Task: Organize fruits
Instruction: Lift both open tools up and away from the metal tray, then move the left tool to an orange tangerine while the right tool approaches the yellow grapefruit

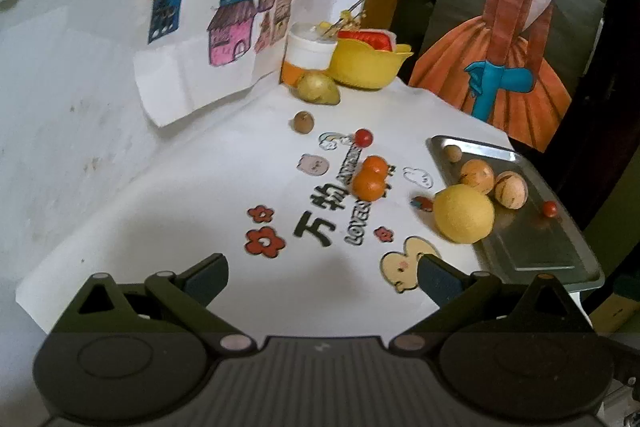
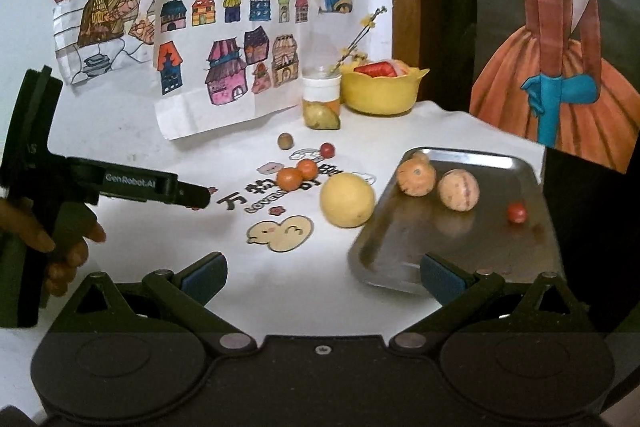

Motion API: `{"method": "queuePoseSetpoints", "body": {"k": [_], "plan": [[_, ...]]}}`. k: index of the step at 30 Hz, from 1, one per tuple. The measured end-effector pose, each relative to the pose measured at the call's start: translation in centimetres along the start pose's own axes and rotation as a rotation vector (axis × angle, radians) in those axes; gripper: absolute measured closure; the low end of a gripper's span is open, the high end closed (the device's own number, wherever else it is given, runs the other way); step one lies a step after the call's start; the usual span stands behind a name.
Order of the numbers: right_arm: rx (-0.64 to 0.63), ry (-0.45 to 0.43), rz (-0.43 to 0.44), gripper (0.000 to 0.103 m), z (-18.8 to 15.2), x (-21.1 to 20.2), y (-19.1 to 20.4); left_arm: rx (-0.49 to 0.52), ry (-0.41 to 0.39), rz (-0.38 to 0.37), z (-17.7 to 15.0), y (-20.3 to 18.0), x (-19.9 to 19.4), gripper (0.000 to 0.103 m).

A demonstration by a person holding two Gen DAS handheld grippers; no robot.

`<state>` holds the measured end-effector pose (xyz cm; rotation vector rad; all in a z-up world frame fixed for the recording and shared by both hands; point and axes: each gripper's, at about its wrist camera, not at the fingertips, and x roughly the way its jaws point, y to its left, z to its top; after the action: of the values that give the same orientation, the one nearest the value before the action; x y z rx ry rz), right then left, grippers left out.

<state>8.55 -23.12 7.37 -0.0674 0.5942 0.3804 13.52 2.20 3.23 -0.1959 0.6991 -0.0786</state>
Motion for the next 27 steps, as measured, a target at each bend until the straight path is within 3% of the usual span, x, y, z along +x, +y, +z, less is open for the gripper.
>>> {"method": "queuePoseSetpoints", "body": {"k": [10, 19, 27], "plan": [[0.037, 0.038, 0.000, 0.001, 0.1, 3.5, 2.6, -0.022, 0.018, 0.007, -0.3, 2.9, 1.3, 0.000], [0.056, 0.042, -0.053, 0.001, 0.8, 6.8, 3.5, -0.018, 0.013, -0.007, 0.4, 4.3, 3.0, 0.000], [-0.082, 0.029, -0.141, 0.001, 1.6, 9.1, 3.7, 0.010, -0.006, -0.040, 1.5, 3.9, 4.5, 0.000]]}}
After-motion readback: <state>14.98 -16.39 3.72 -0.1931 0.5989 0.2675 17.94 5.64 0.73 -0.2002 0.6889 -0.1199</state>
